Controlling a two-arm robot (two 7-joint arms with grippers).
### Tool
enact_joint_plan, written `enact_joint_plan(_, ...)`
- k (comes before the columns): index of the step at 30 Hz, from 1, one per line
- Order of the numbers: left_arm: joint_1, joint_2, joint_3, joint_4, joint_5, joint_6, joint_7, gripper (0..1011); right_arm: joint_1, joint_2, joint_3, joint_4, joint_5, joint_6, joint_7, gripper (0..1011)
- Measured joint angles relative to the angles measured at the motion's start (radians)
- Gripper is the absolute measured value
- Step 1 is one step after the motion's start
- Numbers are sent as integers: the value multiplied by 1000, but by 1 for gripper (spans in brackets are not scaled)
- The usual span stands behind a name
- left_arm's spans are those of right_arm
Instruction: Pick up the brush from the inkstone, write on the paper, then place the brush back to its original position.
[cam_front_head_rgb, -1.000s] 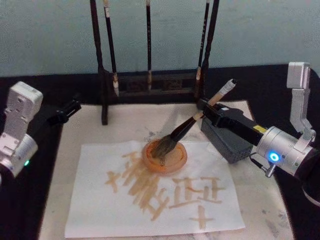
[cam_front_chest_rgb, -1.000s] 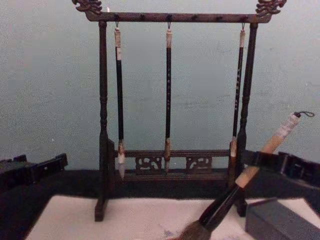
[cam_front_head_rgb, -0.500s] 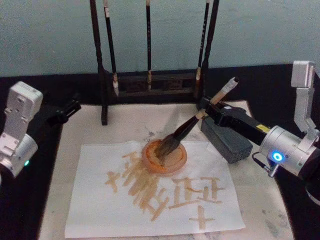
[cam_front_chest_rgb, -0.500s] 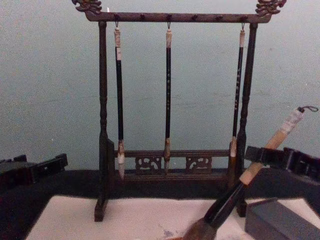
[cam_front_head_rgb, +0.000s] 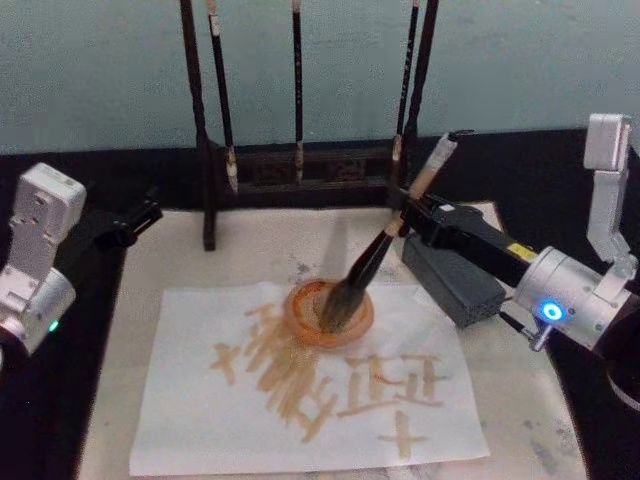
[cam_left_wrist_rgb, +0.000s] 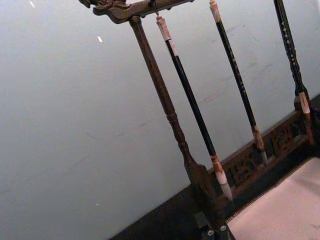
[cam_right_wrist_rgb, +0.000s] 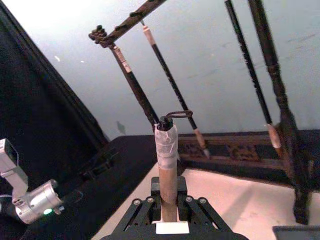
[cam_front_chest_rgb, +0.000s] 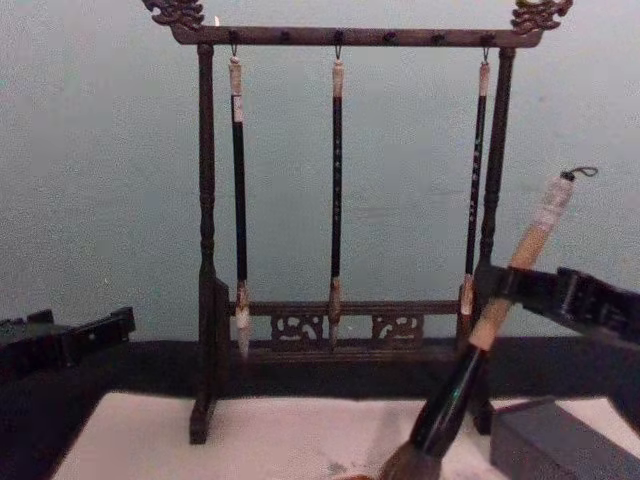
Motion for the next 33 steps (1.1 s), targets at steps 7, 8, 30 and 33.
enact_joint_plan(7,0,0,0,0,0,0,0,1002,16,-8,-18,0,0,3,10,190)
enact_joint_plan(8,0,0,0,0,0,0,0,1000,17,-9,-19,0,0,4,10,190)
enact_joint_plan(30,0,0,0,0,0,0,0,1002,66,-35,-69,7,-10,29,3,190)
enact_joint_plan(33,0,0,0,0,0,0,0,1002,72,-37,-77,0,-13,34,3,190)
